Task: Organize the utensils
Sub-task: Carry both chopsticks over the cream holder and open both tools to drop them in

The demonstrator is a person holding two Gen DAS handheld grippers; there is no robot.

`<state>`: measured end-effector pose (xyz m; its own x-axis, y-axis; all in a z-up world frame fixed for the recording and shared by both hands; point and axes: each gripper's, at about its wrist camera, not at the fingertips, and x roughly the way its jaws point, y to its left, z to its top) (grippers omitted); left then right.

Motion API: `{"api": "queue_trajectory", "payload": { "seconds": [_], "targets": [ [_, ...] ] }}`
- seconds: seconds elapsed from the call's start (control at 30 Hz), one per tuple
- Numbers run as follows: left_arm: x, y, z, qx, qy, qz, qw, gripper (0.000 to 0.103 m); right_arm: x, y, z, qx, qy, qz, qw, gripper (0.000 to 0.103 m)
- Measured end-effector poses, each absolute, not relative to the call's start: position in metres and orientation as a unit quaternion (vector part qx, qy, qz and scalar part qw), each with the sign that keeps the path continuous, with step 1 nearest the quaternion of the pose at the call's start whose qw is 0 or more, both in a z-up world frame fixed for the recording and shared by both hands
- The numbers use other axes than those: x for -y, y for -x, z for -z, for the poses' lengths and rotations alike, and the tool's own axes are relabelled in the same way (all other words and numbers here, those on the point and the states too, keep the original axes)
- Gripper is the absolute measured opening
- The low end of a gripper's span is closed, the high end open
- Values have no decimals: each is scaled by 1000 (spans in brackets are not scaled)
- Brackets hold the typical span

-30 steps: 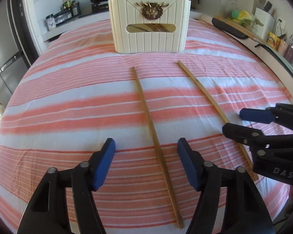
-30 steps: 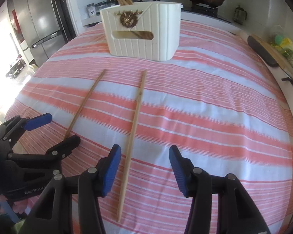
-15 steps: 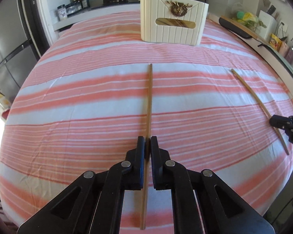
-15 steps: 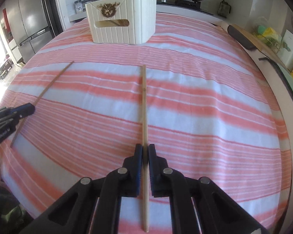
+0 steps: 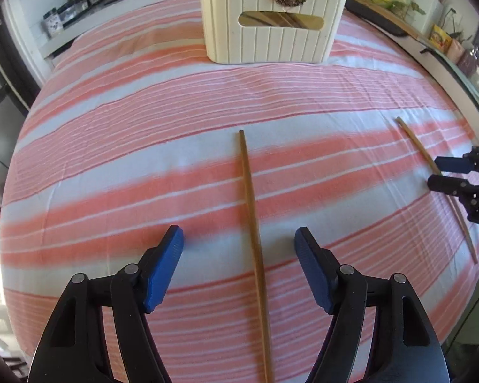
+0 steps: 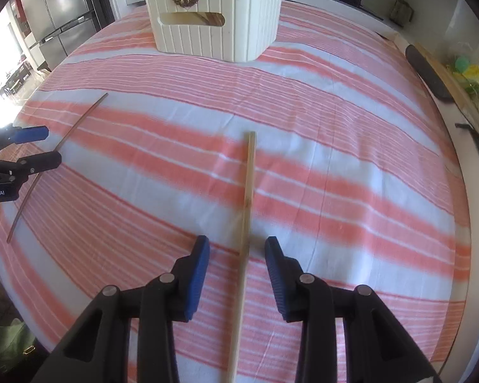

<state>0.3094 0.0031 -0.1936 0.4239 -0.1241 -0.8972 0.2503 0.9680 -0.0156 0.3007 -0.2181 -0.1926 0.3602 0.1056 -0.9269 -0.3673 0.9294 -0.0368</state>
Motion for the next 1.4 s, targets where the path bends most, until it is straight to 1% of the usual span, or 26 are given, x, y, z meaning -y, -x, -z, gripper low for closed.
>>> {"api": "queue_trajectory", "payload": {
  "seconds": [0.03, 0.07, 0.1, 0.13, 0.2, 0.27, 0.37, 0.53, 0.63, 0.77, 0.9, 1.07, 1.23, 1.4],
  "targets": [
    [-1, -314, 192, -522, -60, 113, 843, 55, 216, -308, 193, -547, 117, -147, 816, 31],
    [1, -318, 191, -521, -57, 117, 844, 32, 214, -315, 193, -545, 118, -147, 817, 19],
    [2, -322, 189, -520, -52, 124, 843, 16, 212, -323, 193, -544, 117, -147, 818, 7],
    [3, -325, 189, -523, -44, 130, 841, 4, 210, -331, 193, -544, 112, -148, 818, 7],
    [2, -325, 185, -514, -38, 125, 848, 4, 208, -342, 191, -540, 103, -146, 823, 7],
    [-4, -316, 170, -491, -19, 126, 862, 4, 209, -346, 182, -528, 80, -150, 832, 7],
    [-19, -291, 131, -434, 12, 137, 890, 4, 218, -330, 142, -470, 28, -177, 864, 7],
    [-36, -238, 60, -325, 41, 157, 932, 4, 230, -286, 72, -370, -7, -203, 906, 7],
    [-40, -216, 29, -273, 57, 160, 947, 4, 233, -263, 48, -324, -16, -208, 923, 7],
    [-40, -209, 0, -223, 76, 161, 958, 4, 230, -256, 25, -276, -13, -200, 940, 7],
    [-49, -218, -30, -185, 88, 156, 966, 4, 226, -258, 2, -240, -5, -192, 951, 7],
    [-64, -242, -63, -171, 107, 151, 968, 4, 233, -280, -36, -224, 7, -185, 957, 7],
    [-62, -292, -88, -165, 108, 140, 970, 4, 234, -325, -69, -223, 26, -183, 957, 7],
    [-52, -349, -111, -129, 113, 131, 976, 4, 227, -378, -94, -203, 18, -197, 959, 6]
  ]
}}
